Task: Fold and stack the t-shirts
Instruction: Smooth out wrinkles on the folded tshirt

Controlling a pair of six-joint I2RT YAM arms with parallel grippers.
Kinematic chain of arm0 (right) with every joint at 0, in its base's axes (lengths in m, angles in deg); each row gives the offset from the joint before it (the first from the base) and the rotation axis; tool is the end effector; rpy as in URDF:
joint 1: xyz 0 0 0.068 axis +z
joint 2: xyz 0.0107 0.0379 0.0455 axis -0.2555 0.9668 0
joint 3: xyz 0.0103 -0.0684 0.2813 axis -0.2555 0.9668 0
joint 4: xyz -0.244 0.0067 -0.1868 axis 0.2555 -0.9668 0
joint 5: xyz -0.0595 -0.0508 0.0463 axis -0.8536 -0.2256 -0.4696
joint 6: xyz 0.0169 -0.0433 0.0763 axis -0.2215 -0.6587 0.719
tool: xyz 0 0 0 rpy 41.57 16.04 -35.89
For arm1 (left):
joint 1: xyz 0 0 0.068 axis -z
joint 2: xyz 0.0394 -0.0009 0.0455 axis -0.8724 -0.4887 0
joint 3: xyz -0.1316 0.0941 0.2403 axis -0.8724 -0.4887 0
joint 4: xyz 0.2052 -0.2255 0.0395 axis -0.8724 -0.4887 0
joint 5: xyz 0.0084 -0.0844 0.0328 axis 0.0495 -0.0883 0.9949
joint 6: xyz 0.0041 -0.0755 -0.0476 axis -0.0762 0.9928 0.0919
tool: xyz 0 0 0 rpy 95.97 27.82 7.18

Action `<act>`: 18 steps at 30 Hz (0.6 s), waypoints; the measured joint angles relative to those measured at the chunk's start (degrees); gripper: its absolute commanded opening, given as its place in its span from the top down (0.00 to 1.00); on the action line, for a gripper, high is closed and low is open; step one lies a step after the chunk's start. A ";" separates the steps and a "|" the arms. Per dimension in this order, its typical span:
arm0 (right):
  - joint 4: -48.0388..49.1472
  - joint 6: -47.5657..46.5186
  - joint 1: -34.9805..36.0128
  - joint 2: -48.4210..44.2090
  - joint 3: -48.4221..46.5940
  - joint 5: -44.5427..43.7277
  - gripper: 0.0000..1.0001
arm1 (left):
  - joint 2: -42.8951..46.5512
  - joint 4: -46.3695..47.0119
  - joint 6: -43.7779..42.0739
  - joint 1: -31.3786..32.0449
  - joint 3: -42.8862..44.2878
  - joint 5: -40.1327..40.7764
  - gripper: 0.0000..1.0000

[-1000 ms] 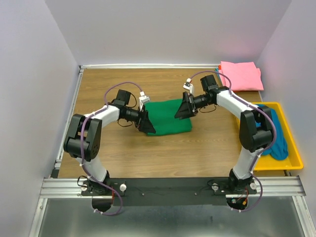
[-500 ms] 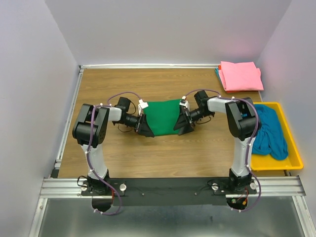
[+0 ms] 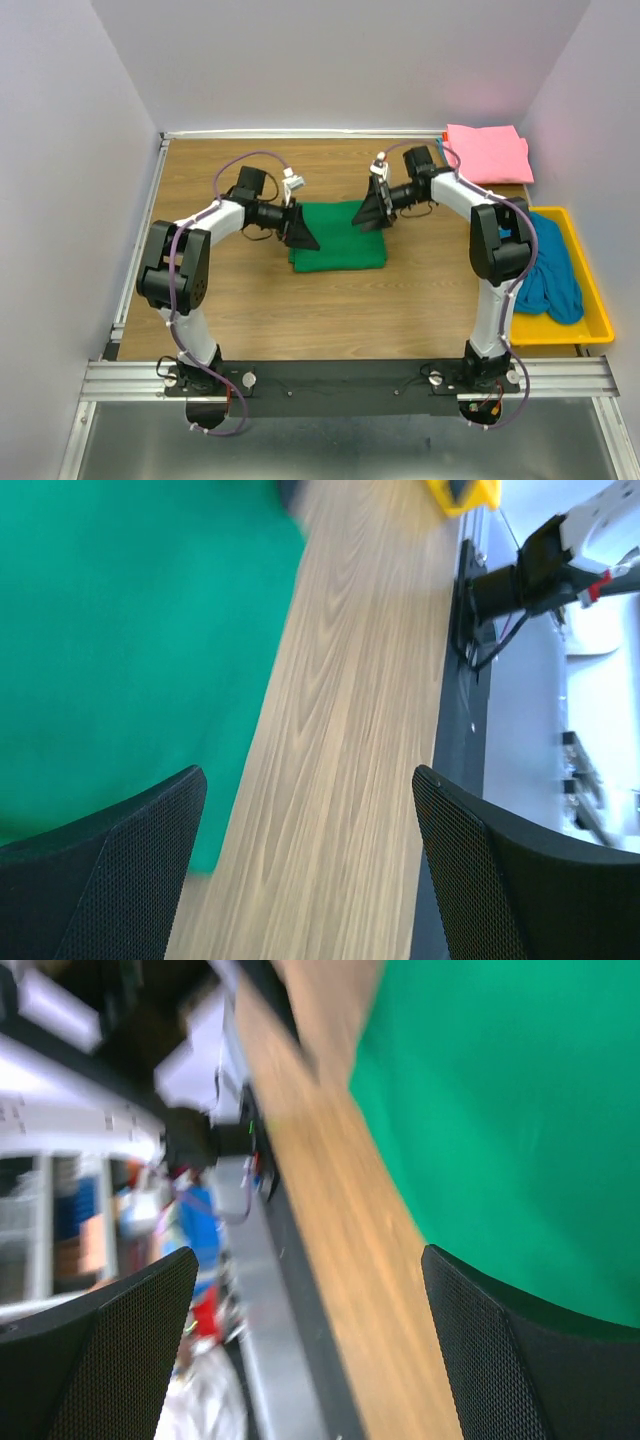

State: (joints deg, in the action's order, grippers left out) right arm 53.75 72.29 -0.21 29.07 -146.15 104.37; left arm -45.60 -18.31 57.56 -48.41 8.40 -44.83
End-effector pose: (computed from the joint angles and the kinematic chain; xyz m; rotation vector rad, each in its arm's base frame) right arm 0.4228 0.1869 0.1424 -0.4645 2.4791 1.7661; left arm 0.3735 -0.1581 0.1488 0.7711 2.1530 -1.5901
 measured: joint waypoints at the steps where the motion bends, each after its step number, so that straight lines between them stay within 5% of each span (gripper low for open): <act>1: 0.74 0.98 -0.07 -0.02 -2.93 -0.79 0.00 | 0.68 2.62 2.82 1.46 1.14 0.13 0.08; 8: 7.41 6.19 -1.07 7.08 -16.87 -3.74 0.00 | -7.06 19.56 17.49 10.40 10.36 1.64 0.08; 18: 10.88 9.29 -4.39 20.87 -21.51 -2.16 0.00 | -20.46 31.52 28.41 0.09 11.96 5.27 0.08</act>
State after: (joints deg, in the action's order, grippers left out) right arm 64.64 81.58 -4.61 49.94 -167.66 102.21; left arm -66.05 13.21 85.97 -48.32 20.35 -39.56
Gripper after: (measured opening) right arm 0.995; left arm 0.918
